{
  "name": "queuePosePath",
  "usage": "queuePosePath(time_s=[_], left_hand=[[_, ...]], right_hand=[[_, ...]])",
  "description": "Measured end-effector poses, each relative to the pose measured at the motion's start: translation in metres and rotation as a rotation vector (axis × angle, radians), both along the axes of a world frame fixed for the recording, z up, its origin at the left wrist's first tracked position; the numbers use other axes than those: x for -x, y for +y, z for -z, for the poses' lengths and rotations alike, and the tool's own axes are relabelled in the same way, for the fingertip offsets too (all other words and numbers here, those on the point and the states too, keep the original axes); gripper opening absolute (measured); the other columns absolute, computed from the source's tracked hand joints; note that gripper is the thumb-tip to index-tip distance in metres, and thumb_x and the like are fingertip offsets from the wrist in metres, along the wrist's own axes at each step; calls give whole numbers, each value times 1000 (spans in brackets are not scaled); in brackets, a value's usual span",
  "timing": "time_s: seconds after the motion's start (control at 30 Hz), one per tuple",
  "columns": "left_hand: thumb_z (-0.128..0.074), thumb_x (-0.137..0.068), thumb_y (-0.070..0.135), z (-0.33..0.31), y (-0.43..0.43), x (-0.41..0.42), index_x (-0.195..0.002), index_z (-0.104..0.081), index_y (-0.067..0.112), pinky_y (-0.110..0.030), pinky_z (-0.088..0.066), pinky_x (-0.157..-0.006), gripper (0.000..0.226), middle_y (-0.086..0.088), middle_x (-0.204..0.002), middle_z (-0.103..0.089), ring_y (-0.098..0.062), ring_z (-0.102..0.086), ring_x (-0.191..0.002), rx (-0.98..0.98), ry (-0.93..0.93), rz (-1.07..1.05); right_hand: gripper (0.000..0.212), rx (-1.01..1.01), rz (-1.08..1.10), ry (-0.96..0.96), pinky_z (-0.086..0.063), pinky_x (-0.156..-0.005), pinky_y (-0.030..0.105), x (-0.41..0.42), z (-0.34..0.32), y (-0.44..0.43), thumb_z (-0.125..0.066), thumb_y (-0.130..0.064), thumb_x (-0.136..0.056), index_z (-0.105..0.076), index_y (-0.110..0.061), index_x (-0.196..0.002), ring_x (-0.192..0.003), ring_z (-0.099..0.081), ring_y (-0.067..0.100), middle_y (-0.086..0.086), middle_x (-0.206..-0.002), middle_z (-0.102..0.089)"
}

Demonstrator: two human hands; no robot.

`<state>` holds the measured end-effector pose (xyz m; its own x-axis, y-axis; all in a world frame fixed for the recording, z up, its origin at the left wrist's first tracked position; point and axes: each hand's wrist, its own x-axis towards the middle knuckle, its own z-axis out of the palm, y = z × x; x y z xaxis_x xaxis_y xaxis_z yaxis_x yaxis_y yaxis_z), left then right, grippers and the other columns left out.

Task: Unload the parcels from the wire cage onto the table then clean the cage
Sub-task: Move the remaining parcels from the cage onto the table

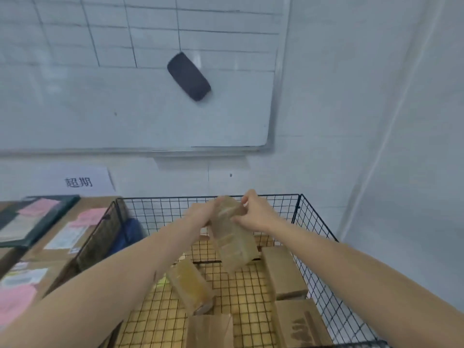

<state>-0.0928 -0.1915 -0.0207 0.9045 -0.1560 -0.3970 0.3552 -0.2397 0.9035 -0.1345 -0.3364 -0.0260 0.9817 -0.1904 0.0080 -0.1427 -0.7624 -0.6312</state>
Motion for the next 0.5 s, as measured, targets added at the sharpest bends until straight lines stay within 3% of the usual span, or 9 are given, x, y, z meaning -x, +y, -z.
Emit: queuePosePath(time_s=[0.1,0.2,0.3,0.37,0.5], left_hand=[[-67,-73,60,-8,7,-2,-128,-48,14,-46,-50,-78,74,-8,-125,-56,-28,-53,-113,8,-40,-20],[-67,-69,68,-13,8,-1,-133,-40,12,-48,-51,-82,89,-12,-130,-52,-31,-52,-115,11,-76,-6],[-68,-62,73,-20,5,1,-139,-29,15,-44,-52,-76,104,-13,-134,-45,-28,-49,-108,17,-70,33],[-72,-58,72,-23,3,1,-139,-25,18,-44,-54,-75,108,-13,-132,-44,-29,-49,-107,47,-46,15],[-75,-66,59,-21,4,0,-137,-22,23,-44,-58,-73,96,-14,-121,-43,-32,-52,-103,139,-32,-65]], right_hand=[[49,-92,20,-98,-55,-70,31,-1,-8,4,-80,-24,-69,-44,-17,-102,-84,-58,11,-1,-98,-58],[50,-212,14,-181,-54,-75,26,0,-21,10,-82,-23,-66,-44,-22,-100,-90,-59,9,-6,-98,-56],[54,-249,-30,-219,-50,-81,25,1,-28,16,-79,-27,-64,-44,-27,-105,-100,-57,8,-11,-105,-56],[57,-249,-54,-222,-49,-90,27,1,-30,19,-76,-34,-61,-43,-34,-107,-108,-55,6,-14,-112,-57],[55,-234,-108,-183,-47,-99,30,0,-32,19,-72,-18,-71,-44,-33,-116,-118,-52,7,-13,-122,-58]])
